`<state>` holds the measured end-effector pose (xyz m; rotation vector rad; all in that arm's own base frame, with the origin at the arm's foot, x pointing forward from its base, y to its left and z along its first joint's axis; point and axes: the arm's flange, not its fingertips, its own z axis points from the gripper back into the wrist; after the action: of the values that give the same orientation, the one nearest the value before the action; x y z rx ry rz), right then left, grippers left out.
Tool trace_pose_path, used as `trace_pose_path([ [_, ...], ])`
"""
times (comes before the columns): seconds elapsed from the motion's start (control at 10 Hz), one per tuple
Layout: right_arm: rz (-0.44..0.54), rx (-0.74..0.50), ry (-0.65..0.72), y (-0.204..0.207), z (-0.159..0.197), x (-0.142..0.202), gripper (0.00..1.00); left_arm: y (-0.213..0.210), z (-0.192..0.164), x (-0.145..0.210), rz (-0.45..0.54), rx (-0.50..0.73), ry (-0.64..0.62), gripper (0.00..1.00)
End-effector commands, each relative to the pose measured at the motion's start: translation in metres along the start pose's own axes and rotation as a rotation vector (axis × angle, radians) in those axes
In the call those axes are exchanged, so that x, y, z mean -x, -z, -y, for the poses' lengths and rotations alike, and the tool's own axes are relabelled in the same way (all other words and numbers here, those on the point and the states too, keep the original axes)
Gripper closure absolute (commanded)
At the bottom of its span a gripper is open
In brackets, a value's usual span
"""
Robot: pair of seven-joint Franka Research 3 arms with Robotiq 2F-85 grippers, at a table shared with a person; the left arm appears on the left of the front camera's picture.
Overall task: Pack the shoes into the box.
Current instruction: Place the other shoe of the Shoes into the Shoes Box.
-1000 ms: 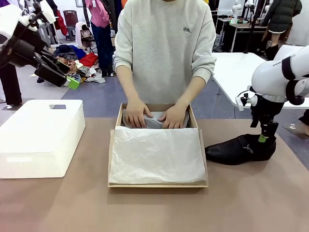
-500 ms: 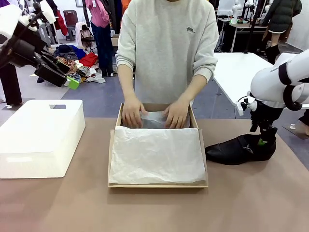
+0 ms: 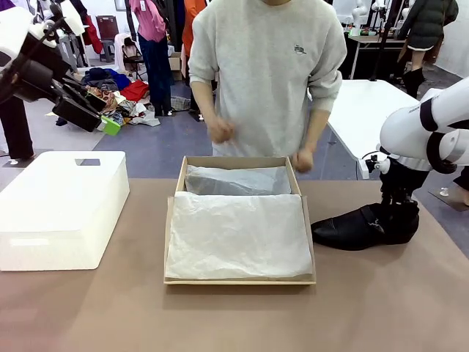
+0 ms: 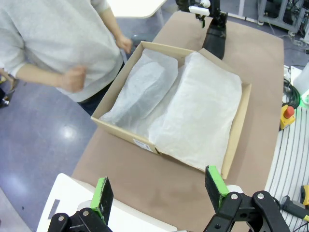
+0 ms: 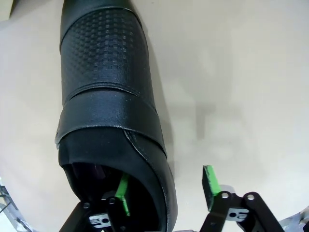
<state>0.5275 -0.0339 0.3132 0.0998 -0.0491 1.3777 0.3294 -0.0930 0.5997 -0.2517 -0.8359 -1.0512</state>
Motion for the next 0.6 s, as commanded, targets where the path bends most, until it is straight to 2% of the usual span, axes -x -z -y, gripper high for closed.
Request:
trace_pose_path([
  [0.0, 0.033, -0.014, 0.005, -0.0052, 0.0064, 0.0012, 0.63, -0.0004, -0.0011, 0.0007, 0.011, 0.012, 0.007, 0.00],
  [0.2, 0.042, -0.035, 0.014, -0.0071, 0.0065, 0.0021, 0.94, -0.0004, -0.0011, 0.0007, 0.011, 0.012, 0.007, 0.00],
  [0.3, 0.042, -0.041, 0.013, -0.0084, 0.0065, 0.0027, 1.00, -0.0004, -0.0011, 0.0007, 0.011, 0.012, 0.007, 0.00],
  [0.5, 0.046, -0.038, 0.017, -0.0098, 0.0074, 0.0039, 1.00, -0.0004, -0.0011, 0.0007, 0.011, 0.012, 0.007, 0.00],
])
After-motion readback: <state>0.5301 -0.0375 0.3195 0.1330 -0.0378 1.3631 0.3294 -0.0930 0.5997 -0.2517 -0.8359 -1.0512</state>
